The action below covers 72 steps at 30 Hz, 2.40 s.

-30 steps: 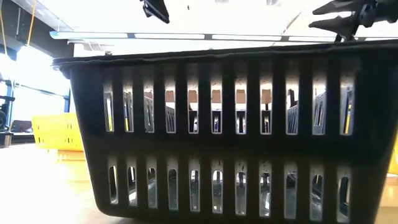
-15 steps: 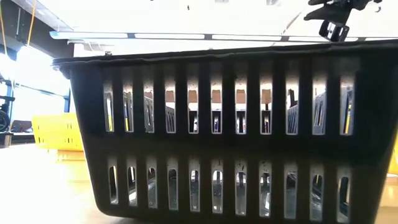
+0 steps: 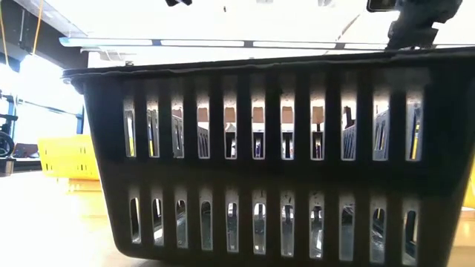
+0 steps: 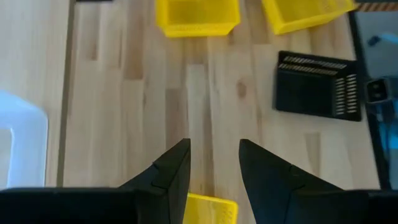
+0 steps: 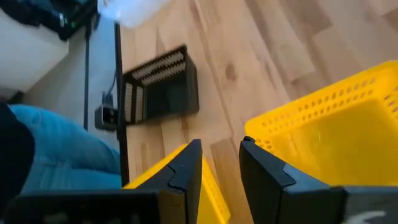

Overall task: Stack baskets on shelf by color
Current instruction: Put the bottom right yellow bin on the shelf

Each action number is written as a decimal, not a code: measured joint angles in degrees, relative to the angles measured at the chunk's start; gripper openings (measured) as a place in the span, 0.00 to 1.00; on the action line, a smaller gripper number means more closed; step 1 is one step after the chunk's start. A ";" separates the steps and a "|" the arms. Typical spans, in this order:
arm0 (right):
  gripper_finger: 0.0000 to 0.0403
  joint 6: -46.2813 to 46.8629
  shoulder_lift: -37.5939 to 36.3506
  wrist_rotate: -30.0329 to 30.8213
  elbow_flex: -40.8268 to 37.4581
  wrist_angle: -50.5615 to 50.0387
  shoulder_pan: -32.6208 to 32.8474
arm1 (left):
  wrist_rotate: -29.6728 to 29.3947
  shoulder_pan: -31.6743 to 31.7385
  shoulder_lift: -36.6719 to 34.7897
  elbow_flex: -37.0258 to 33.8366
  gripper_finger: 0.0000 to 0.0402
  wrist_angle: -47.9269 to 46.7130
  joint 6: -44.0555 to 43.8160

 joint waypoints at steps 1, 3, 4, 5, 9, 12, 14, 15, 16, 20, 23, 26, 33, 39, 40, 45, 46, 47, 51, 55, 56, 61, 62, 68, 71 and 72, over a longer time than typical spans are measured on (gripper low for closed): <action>0.23 -0.03 0.64 0.03 0.00 0.00 0.65 | -0.99 -0.70 -0.07 -0.39 0.32 0.02 -1.18; 0.23 -0.25 1.81 0.00 0.00 0.01 1.73 | -1.98 -2.06 -0.15 -1.09 0.32 -0.03 -3.80; 0.23 -0.24 2.42 -0.41 0.00 0.00 2.24 | -2.68 -2.70 -0.15 -1.39 0.32 -0.08 -5.05; 0.23 -0.07 3.03 -1.68 0.00 0.00 2.65 | -3.59 -3.36 -0.11 -1.44 0.32 -0.44 -6.28; 0.23 0.97 5.32 -9.26 0.00 0.40 4.45 | -8.23 -5.41 -0.15 -1.46 0.32 -0.51 -10.12; 0.23 3.14 6.83 -12.71 0.00 1.71 6.57 | -10.70 -6.14 -0.15 -1.46 0.32 -0.53 -12.62; 0.23 3.45 7.47 -12.69 0.00 3.25 8.92 | -11.31 -6.21 -0.15 -1.46 0.32 -0.65 -14.00; 0.23 3.45 7.74 -12.38 0.00 4.25 10.07 | -11.34 -6.21 -0.15 -1.46 0.32 -0.83 -14.51; 0.23 3.47 7.91 -11.86 0.00 5.11 11.24 | -11.34 -6.21 -0.15 -1.46 0.32 -1.11 -14.72; 0.23 6.18 8.21 -9.21 0.00 8.57 15.66 | -11.49 -6.19 -0.13 -1.46 0.32 -1.53 -14.77; 0.23 7.93 8.21 -6.27 0.00 10.24 19.14 | -11.48 -6.19 -0.11 -1.46 0.32 -1.60 -14.99; 0.23 10.33 8.37 -4.78 0.00 12.63 22.11 | -11.69 -6.09 -0.11 -1.44 0.32 -1.97 -15.79; 0.23 7.64 14.58 -4.33 7.88 12.03 26.56 | -11.89 -6.10 -0.10 -1.44 0.32 -3.58 -18.35; 0.23 -1.40 22.58 -4.22 16.74 1.49 27.94 | -12.13 -6.10 -0.09 -1.44 0.32 -3.60 -19.23; 0.23 -2.86 23.47 -4.32 17.60 0.11 28.08 | -12.15 -6.10 -0.09 -1.44 0.32 -3.60 -19.25; 0.23 -7.32 25.96 -6.32 19.03 -1.32 28.17 | -13.02 -6.10 -0.07 -1.42 0.32 -3.58 -19.36; 0.23 -7.81 26.31 -6.70 19.02 -1.43 28.17 | -13.04 -6.10 -0.07 -1.42 0.32 -3.59 -19.36; 0.23 -8.43 26.73 -6.93 19.02 -1.87 28.17 | -13.08 -6.10 -0.07 -1.42 0.32 -3.62 -19.33; 0.23 -8.83 29.71 -6.01 18.98 -4.61 28.17 | -13.13 -6.10 -0.04 -1.42 0.32 -4.11 -19.25; 0.24 -5.29 33.60 -5.71 18.97 -4.35 28.17 | -13.16 -6.10 -0.04 -1.42 0.32 -4.36 -19.16; 0.26 -4.36 34.43 -6.16 18.97 -3.95 28.19 | -13.16 -6.10 -0.04 -1.42 0.32 -4.43 -19.16; 0.35 -0.94 37.59 -10.16 18.97 -0.13 28.25 | -13.13 -6.10 -0.04 -1.42 0.32 -4.91 -19.16; 0.36 -0.23 37.99 -10.37 18.97 0.79 28.45 | -13.15 -6.10 -0.04 -1.42 0.32 -4.92 -19.15; 0.40 0.84 41.08 -9.72 18.97 3.02 30.68 | -13.15 -6.12 -0.04 -1.42 0.32 -4.88 -17.42; 0.40 1.69 42.85 -9.46 18.97 3.03 31.66 | -13.16 -6.10 -0.04 -1.42 0.32 -4.87 -17.21; 0.40 1.73 43.36 -9.13 18.97 3.03 31.85 | -13.19 -6.10 -0.04 -1.42 0.32 -4.87 -17.21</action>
